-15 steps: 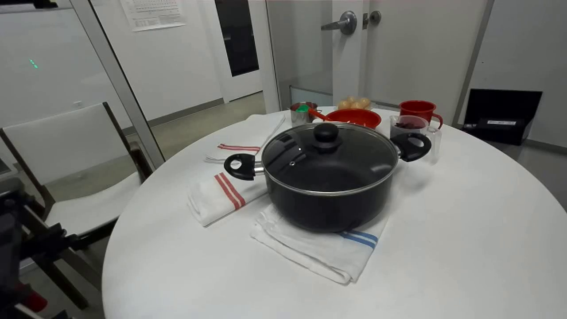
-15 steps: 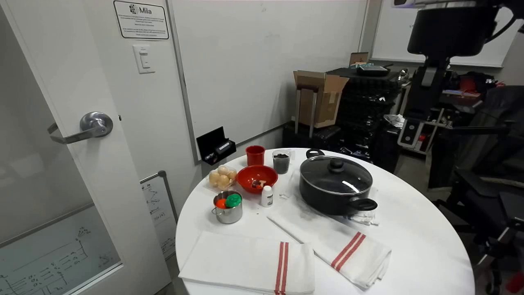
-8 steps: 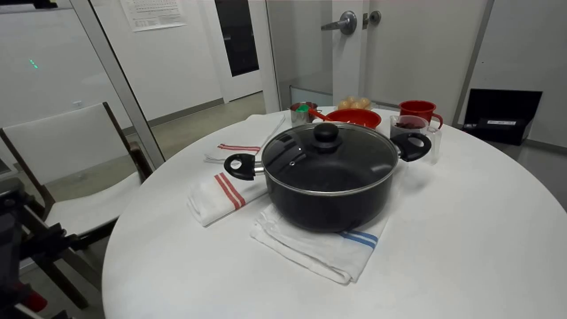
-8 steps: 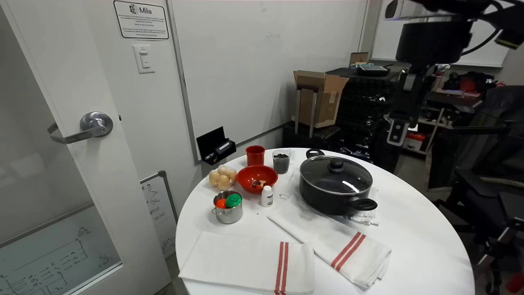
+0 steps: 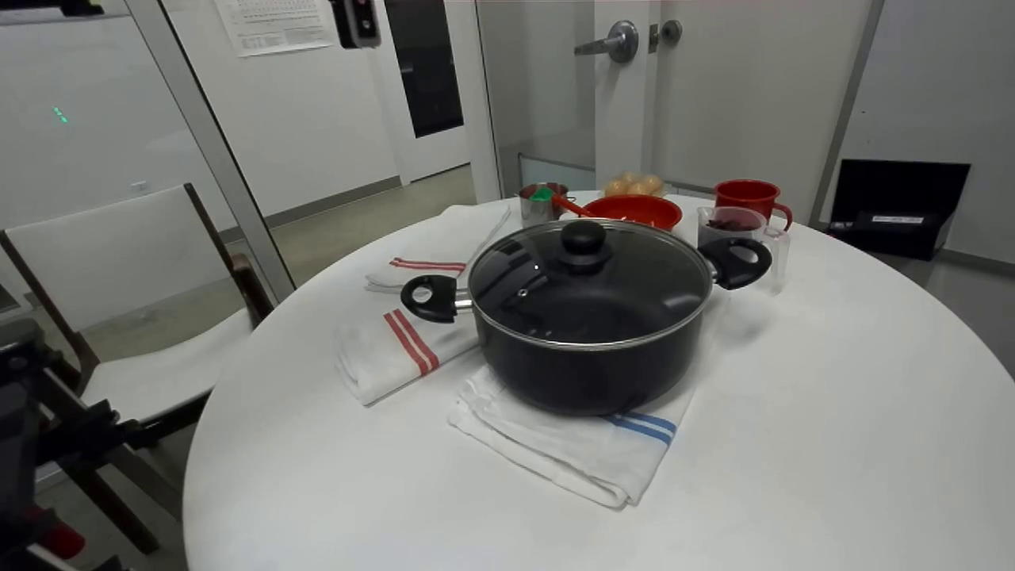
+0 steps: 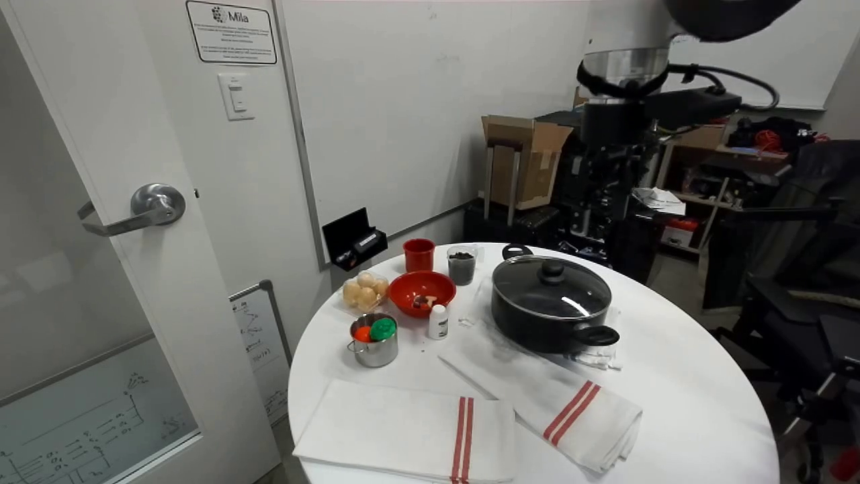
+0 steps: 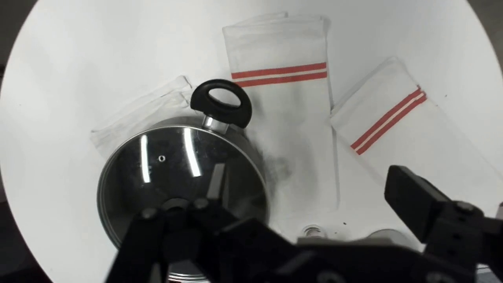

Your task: Remove the glass lid from the pot.

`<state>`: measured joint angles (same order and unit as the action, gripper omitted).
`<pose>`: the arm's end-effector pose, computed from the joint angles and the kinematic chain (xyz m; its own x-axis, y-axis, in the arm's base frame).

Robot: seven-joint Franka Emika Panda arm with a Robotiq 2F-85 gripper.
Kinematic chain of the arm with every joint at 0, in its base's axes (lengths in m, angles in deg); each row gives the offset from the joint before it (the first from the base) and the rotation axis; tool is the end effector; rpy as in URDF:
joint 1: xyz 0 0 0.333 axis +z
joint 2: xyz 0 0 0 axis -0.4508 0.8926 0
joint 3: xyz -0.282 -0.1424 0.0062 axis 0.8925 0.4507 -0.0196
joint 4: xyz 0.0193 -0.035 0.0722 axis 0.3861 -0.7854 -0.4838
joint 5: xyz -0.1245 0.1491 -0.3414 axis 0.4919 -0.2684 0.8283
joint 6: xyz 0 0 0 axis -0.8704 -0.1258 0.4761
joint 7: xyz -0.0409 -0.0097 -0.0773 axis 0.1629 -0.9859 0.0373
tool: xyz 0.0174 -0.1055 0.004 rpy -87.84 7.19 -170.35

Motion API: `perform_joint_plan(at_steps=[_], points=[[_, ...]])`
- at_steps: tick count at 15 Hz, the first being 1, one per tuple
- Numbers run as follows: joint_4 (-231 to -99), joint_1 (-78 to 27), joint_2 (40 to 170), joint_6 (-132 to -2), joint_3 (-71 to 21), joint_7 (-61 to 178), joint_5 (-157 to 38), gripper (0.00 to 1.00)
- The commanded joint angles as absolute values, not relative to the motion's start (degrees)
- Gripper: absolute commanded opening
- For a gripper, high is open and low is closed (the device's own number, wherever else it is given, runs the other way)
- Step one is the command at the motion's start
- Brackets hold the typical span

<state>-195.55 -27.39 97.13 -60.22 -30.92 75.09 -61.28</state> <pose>0.5515 0.0128 0.3302 0.9451 -0.3229 -0.0502 -0.3220 -0.9464 0.0254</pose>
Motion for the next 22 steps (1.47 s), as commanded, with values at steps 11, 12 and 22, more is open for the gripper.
perform_joint_plan(at_steps=[11, 12, 22], points=[[-167.35, -31.00, 128.20, -56.03, -24.53, 77.70, -72.19, 1.00], [-166.48, -31.47, 129.20, -55.85, -24.41, 77.62, -72.94, 1.00], [-161.58, -35.75, 135.76, -53.27, -23.36, 78.38, -78.29, 1.00]])
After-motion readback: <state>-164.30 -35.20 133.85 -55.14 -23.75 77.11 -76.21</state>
